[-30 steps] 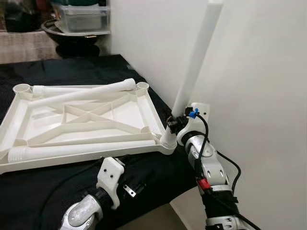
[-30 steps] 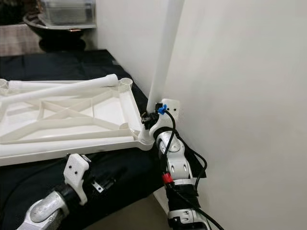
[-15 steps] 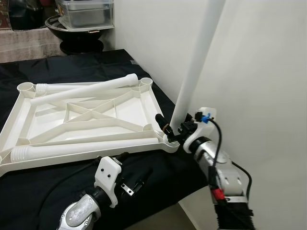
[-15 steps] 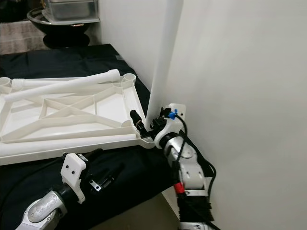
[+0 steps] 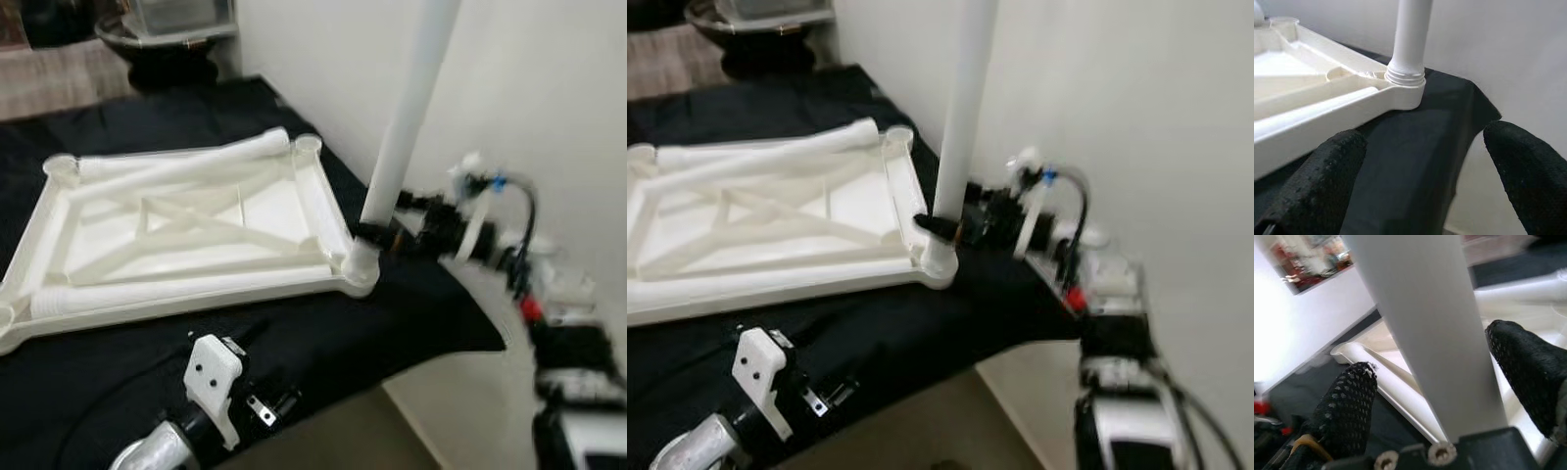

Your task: Building children table

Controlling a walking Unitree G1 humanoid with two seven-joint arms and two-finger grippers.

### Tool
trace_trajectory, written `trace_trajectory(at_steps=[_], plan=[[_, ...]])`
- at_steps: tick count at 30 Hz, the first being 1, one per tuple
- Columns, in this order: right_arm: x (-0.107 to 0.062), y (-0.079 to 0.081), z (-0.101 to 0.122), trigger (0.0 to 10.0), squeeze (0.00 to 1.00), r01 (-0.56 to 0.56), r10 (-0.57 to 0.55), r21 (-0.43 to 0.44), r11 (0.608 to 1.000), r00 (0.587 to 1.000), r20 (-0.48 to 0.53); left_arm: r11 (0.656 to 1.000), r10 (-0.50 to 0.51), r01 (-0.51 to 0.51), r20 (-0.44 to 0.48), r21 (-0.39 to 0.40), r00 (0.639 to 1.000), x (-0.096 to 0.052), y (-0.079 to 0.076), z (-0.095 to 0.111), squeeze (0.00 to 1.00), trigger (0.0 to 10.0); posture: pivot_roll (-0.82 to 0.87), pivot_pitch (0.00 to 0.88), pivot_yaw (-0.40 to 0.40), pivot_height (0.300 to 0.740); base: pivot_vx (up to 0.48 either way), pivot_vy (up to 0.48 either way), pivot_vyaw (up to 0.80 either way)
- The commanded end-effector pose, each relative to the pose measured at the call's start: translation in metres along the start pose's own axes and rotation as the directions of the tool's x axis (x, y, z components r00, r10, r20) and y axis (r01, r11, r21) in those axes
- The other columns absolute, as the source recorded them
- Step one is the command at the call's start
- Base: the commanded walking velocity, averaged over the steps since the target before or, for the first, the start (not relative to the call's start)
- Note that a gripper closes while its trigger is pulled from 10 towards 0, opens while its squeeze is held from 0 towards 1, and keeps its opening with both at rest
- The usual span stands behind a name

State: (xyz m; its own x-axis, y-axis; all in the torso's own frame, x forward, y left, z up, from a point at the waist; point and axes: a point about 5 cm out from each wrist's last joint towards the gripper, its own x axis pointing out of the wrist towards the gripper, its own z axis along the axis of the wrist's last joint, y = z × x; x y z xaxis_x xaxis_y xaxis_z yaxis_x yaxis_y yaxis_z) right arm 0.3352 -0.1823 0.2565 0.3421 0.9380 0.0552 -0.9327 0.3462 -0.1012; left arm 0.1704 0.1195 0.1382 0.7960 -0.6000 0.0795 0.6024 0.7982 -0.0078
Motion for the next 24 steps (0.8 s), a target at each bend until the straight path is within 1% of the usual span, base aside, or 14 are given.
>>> trace_trajectory(at_steps=[1,4,5,6,8,9,11,12,14,19,21,22,23,24], plan=[[0.008,0.003,0.003,10.0,1.00,-0.128,0.128,0.011,0.992,0.992,0.011,1.000,-0.026,0.026,-0.008,-0.006,1.000,-0.004,-0.005,0.004,0.00,10.0,0.06,0.231,-0.053,0.740,0.000,0.000,0.00],[0.011,0.002,0.008,10.0,1.00,-0.166,0.166,-0.004,0.986,0.986,0.010,1.000,-0.028,0.028,-0.009,-0.010,1.000,-0.006,-0.006,0.005,0.00,10.0,0.06,0.238,-0.053,0.740,0.000,0.000,0.00],[0.013,-0.001,0.015,10.0,0.00,-0.209,0.209,-0.014,0.978,0.978,0.011,0.999,-0.029,0.029,-0.013,-0.013,0.999,-0.008,-0.008,0.007,0.00,10.0,0.07,0.246,-0.050,0.740,0.000,0.000,0.00],[0.013,-0.001,0.015,10.0,0.00,-0.209,0.209,-0.014,0.978,0.978,0.011,0.999,-0.029,0.029,-0.013,-0.013,0.999,-0.008,-0.008,0.007,0.00,10.0,0.07,0.246,-0.050,0.740,0.000,0.000,0.00],[0.012,-0.004,0.025,10.0,0.00,-0.271,0.272,-0.018,0.962,0.962,0.020,0.999,-0.031,0.030,-0.018,-0.018,0.999,-0.010,-0.009,0.009,0.00,10.0,0.08,0.256,-0.051,0.740,0.000,0.000,0.00],[0.012,-0.004,0.025,10.0,0.00,-0.271,0.272,-0.018,0.962,0.962,0.020,0.999,-0.031,0.030,-0.018,-0.018,0.999,-0.010,-0.009,0.009,0.00,10.0,0.08,0.256,-0.051,0.740,0.000,0.000,0.00],[0.012,-0.005,0.039,10.0,0.00,-0.343,0.343,-0.016,0.939,0.937,0.062,0.999,-0.033,0.032,-0.023,-0.022,0.999,-0.012,-0.011,0.012,0.00,10.0,0.09,0.271,-0.048,0.740,0.000,0.000,0.00],[0.012,-0.005,0.039,10.0,0.00,-0.343,0.343,-0.016,0.939,0.937,0.062,0.999,-0.033,0.032,-0.023,-0.022,0.999,-0.012,-0.011,0.012,0.00,10.0,0.09,0.271,-0.048,0.740,0.000,0.000,0.00],[0.015,-0.005,0.050,10.0,0.00,-0.385,0.385,-0.024,0.923,0.917,0.106,0.999,-0.036,0.035,-0.029,-0.025,0.999,-0.014,-0.012,0.015,0.00,10.0,0.09,0.278,-0.046,0.740,0.000,0.000,0.00],[0.022,-0.004,0.062,10.0,0.00,-0.425,0.425,-0.035,0.904,0.891,0.159,0.999,-0.038,0.037,-0.036,-0.028,0.999,-0.016,-0.013,0.017,0.00,10.0,0.10,0.285,-0.045,0.740,0.000,0.000,0.00],[0.022,-0.004,0.062,10.0,0.00,-0.425,0.425,-0.035,0.904,0.891,0.159,0.999,-0.038,0.037,-0.036,-0.028,0.999,-0.016,-0.013,0.017,0.00,10.0,0.10,0.285,-0.045,0.740,0.000,0.000,0.00],[0.024,-0.005,0.065,4.7,0.00,-0.433,0.433,-0.038,0.901,0.887,0.161,0.999,-0.038,0.037,-0.038,-0.028,0.999,-0.016,-0.013,0.018,0.00,10.0,0.11,0.286,-0.046,0.740,0.000,0.000,0.00],[0.025,-0.005,0.068,0.0,0.00,-0.440,0.441,-0.039,0.897,0.883,0.160,0.999,-0.038,0.036,-0.040,-0.028,0.998,-0.016,-0.013,0.018,0.00,10.0,0.11,0.286,-0.049,0.740,0.000,0.000,0.00],[0.026,-0.005,0.070,0.0,0.00,-0.446,0.446,-0.040,0.894,0.881,0.157,0.999,-0.037,0.036,-0.042,-0.028,0.998,-0.016,-0.013,0.018,0.00,10.0,0.11,0.286,-0.049,0.740,0.000,0.000,0.00]])
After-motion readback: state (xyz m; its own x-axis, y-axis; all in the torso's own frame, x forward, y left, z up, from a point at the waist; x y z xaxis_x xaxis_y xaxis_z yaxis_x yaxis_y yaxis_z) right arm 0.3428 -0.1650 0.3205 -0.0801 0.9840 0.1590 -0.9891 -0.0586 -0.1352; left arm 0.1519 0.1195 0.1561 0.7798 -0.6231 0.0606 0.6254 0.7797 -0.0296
